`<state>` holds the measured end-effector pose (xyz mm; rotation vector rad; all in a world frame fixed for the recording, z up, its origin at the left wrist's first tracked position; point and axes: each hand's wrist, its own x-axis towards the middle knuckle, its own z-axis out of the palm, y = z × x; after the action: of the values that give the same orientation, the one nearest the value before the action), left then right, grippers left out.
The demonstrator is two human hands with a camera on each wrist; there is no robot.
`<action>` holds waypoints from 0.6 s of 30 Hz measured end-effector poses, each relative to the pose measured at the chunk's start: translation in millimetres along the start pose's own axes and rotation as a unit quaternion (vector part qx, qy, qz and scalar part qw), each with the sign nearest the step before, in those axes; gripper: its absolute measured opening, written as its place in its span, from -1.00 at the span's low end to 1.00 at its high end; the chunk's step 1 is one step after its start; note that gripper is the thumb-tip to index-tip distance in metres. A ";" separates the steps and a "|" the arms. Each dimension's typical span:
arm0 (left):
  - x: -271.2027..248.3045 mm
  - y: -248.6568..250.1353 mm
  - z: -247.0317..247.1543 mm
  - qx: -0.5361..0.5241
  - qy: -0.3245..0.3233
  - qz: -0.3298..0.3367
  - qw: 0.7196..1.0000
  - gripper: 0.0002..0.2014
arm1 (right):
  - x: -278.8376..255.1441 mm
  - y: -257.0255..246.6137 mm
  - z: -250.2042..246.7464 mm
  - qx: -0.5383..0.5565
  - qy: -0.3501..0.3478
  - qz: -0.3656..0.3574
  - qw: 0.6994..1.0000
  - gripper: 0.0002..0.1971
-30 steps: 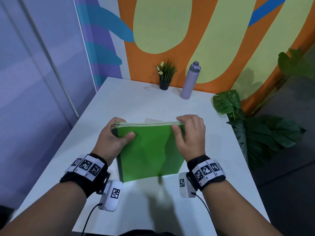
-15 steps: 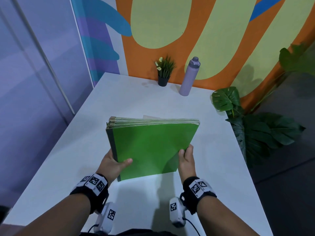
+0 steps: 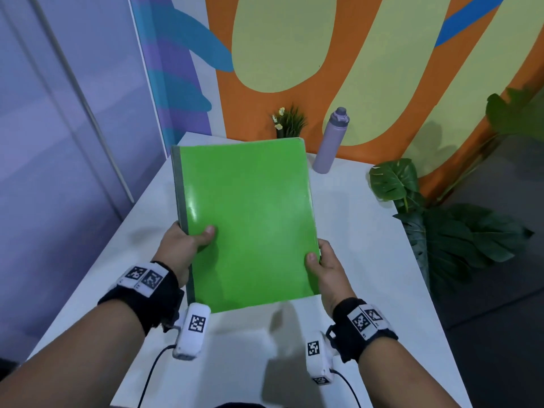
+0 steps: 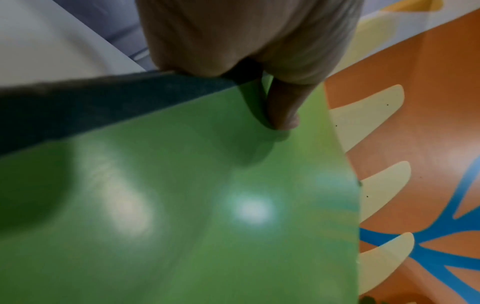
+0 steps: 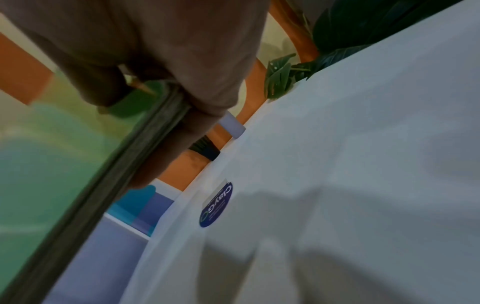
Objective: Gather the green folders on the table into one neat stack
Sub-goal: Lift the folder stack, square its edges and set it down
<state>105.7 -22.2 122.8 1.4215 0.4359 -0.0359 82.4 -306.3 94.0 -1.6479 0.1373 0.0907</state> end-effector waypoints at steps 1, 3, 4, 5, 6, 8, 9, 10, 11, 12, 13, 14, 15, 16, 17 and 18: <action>1.8 0.5 -2.0 0.005 -0.011 -0.011 1.000 -0.32 | 1.6 -1.5 2.0 0.028 0.012 0.013 0.999 -0.76; 4.9 1.3 -6.7 0.012 -0.039 -0.036 0.999 -0.08 | 5.1 -4.9 4.6 0.076 0.024 0.047 0.996 -0.78; 5.4 2.3 -9.2 0.004 -0.055 -0.057 0.997 -0.02 | 7.2 -5.9 5.9 0.086 0.029 0.065 0.994 -0.77; 2.8 4.4 -10.4 -0.013 -0.072 -0.078 0.994 -0.05 | 9.3 -6.4 7.2 0.092 0.035 0.076 0.992 -0.78; -0.6 5.1 -11.5 -0.039 -0.088 -0.095 0.991 -0.14 | 11.7 -7.1 9.0 0.095 0.045 0.083 0.991 -0.78; -7.0 0.9 -10.6 -0.097 -0.100 -0.115 0.984 -0.31 | 16.7 -12.2 15.6 0.113 0.071 0.089 0.987 -0.80; -10.2 -3.5 -8.1 -0.122 -0.092 -0.117 0.981 -0.39 | 20.0 -15.1 19.8 0.127 0.083 0.089 0.984 -0.80; -13.5 -8.1 -4.8 -0.150 -0.083 -0.116 0.978 -0.47 | 23.1 -18.7 24.4 0.142 0.094 0.088 0.982 -0.80; -15.9 -12.7 -1.5 -0.178 -0.077 -0.113 0.975 -0.54 | 26.3 -22.1 29.1 0.153 0.103 0.088 0.979 -0.80; -17.9 -16.7 2.4 -0.204 -0.070 -0.110 0.970 -0.56 | 29.0 -24.9 33.7 0.159 0.111 0.089 0.977 -0.80; -17.7 -20.9 6.0 -0.229 -0.062 -0.102 0.966 -0.57 | 31.1 -26.9 38.0 0.160 0.116 0.091 0.976 -0.81; -16.9 -24.3 8.8 -0.250 -0.054 -0.091 0.963 -0.58 | 33.1 -27.3 42.4 0.157 0.117 0.093 0.976 -0.81; -16.4 -27.1 11.5 -0.262 -0.044 -0.078 0.961 -0.58 | 34.0 -26.5 47.2 0.151 0.115 0.092 0.977 -0.81; -15.8 -29.6 13.4 -0.267 -0.027 -0.065 0.961 -0.58 | 33.9 -25.7 52.3 0.145 0.110 0.089 0.979 -0.82; -14.3 -31.5 13.8 -0.262 -0.003 -0.053 0.964 -0.57 | 33.9 -23.2 56.8 0.135 0.101 0.083 0.982 -0.83; -12.8 -32.8 12.8 -0.252 0.026 -0.043 0.966 -0.56 | 32.9 -21.0 60.5 0.122 0.085 0.079 0.986 -0.83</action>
<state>88.1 -42.7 96.9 0.9026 0.5078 0.0403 119.3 -245.5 105.1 -1.3962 0.3934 0.0514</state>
